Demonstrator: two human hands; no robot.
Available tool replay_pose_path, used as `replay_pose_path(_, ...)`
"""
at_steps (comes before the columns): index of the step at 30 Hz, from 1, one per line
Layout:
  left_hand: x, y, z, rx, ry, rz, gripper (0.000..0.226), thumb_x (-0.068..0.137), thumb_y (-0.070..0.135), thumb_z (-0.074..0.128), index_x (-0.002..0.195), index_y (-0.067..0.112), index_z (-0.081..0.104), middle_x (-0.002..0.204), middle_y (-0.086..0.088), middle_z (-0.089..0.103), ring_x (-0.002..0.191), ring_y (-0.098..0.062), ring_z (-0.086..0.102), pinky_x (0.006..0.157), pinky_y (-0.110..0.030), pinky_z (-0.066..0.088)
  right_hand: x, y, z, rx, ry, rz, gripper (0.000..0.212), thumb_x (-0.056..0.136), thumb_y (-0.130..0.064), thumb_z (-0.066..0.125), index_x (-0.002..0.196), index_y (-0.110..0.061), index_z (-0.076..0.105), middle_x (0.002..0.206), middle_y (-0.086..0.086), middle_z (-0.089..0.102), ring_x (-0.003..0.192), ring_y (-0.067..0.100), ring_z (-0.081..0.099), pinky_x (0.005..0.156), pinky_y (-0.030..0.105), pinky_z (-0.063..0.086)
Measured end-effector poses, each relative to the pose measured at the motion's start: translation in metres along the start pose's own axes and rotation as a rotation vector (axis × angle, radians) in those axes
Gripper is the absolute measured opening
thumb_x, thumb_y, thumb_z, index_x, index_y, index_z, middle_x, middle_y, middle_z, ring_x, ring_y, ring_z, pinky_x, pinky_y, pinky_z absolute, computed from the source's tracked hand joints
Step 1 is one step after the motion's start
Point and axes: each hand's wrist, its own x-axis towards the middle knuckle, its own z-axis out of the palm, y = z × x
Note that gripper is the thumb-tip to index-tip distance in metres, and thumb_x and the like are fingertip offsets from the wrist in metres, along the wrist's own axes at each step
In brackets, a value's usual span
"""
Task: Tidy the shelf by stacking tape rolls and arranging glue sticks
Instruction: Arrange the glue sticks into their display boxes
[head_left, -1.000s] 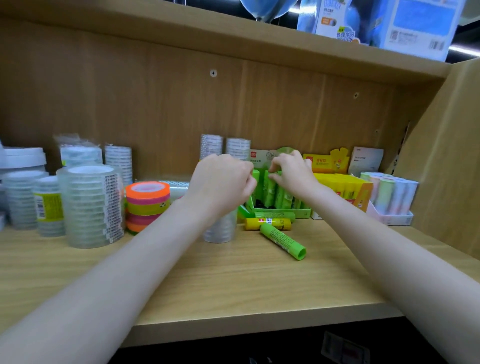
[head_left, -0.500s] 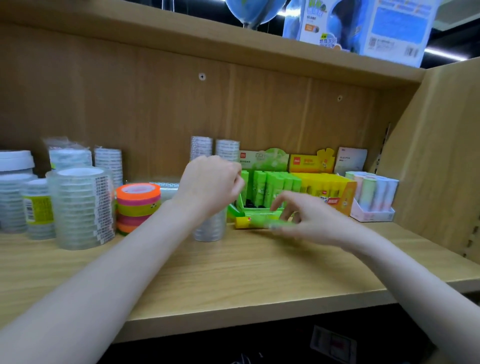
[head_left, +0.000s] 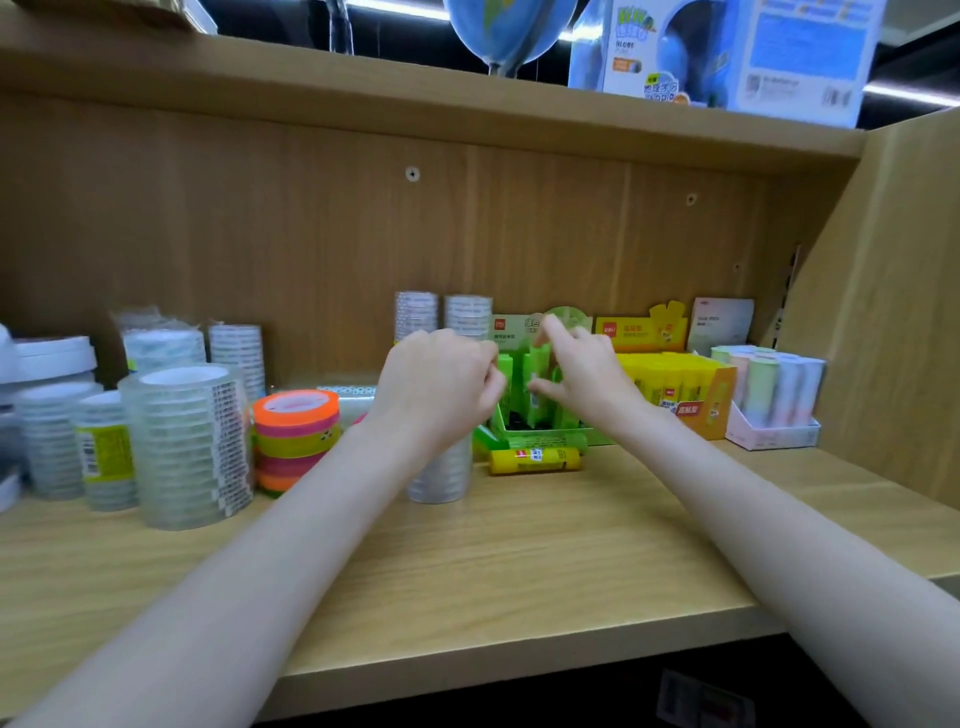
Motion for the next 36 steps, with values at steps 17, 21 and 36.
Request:
replay_pose_path(17,-0.002,-0.001,-0.001,-0.057,0.036,-0.026,0.025,0.073,0.024,0.049,0.054,0.013,0.061,0.047,-0.003,0.056,0.046,-0.025,0.054,0.049,-0.020,0.020,-0.039,0.007,-0.020,0.141,0.185,-0.102,0.032,0.089,-0.017,0.059,0.121,-0.018,0.060,0.122,0.009,0.053,0.113,0.022,0.045,0.098,0.037,0.035)
replay_pose_path(21,-0.004,-0.001,-0.001,-0.037,0.063,0.007,0.026,0.072,0.028,0.049,0.052,0.016,0.061,0.048,0.002,0.056,0.048,-0.022,0.053,0.050,-0.019,0.021,-0.066,-0.001,-0.016,0.095,-0.319,-0.213,0.033,0.090,-0.023,0.058,0.123,-0.018,0.057,0.123,0.001,0.056,0.116,0.015,0.047,0.099,0.025,0.033)
replay_pose_path(36,0.001,0.051,0.023,-0.117,-0.500,0.238,0.029,0.092,0.019,0.049,0.120,0.012,0.055,0.118,-0.006,0.055,0.110,-0.025,0.053,0.085,-0.038,0.048,-0.117,0.073,-0.066,0.330,-0.276,0.226,0.025,0.082,-0.009,0.066,0.101,-0.020,0.056,0.099,-0.003,0.057,0.086,0.003,0.054,0.070,0.005,0.043)
